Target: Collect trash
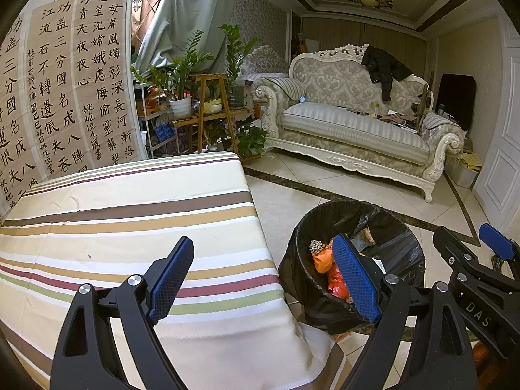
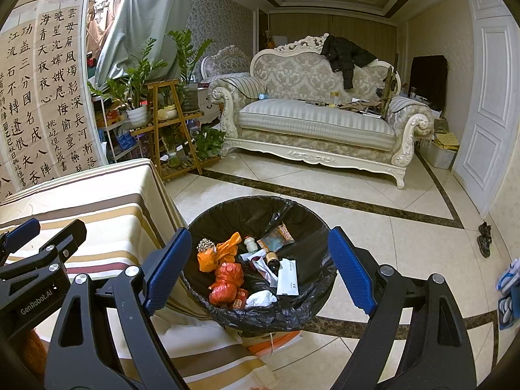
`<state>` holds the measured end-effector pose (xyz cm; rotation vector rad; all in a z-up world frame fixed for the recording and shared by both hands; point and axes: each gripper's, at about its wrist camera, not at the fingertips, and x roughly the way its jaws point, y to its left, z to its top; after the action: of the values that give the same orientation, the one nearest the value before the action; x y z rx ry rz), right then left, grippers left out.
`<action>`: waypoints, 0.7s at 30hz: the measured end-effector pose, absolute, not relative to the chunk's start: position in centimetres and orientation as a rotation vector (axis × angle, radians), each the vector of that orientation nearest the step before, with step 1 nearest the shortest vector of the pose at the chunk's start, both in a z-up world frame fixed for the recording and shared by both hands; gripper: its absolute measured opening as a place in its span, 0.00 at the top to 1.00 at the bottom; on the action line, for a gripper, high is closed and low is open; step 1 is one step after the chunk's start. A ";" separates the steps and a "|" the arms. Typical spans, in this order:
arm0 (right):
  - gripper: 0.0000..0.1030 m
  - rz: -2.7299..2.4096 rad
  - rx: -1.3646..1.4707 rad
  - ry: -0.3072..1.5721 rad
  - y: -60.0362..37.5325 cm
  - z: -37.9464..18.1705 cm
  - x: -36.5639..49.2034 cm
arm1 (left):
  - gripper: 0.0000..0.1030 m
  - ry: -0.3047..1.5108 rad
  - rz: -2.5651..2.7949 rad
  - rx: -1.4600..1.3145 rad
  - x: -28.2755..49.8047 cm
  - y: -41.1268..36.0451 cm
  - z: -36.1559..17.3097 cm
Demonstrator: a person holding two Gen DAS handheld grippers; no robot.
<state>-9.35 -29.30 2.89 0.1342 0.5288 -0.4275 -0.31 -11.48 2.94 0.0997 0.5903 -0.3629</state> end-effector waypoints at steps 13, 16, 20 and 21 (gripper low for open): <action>0.18 -0.428 0.134 0.530 -29.2 2.9 -9.2 | 0.18 0.583 -0.362 0.099 -0.5 -11.7 3.0; 0.18 -0.427 0.134 0.530 -29.1 2.9 -9.2 | 0.18 0.580 -0.359 0.108 -0.4 -12.0 3.1; 0.18 -0.427 0.134 0.530 -29.1 2.9 -9.2 | 0.18 0.581 -0.363 0.111 -0.4 -12.2 3.0; 0.18 -0.427 0.134 0.530 -29.1 2.9 -9.2 | 0.18 0.581 -0.363 0.111 -0.3 -12.3 3.0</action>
<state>-9.20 -29.05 2.92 0.1335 0.5302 -0.4271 -0.35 -12.31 3.03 0.1105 0.5809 -0.3632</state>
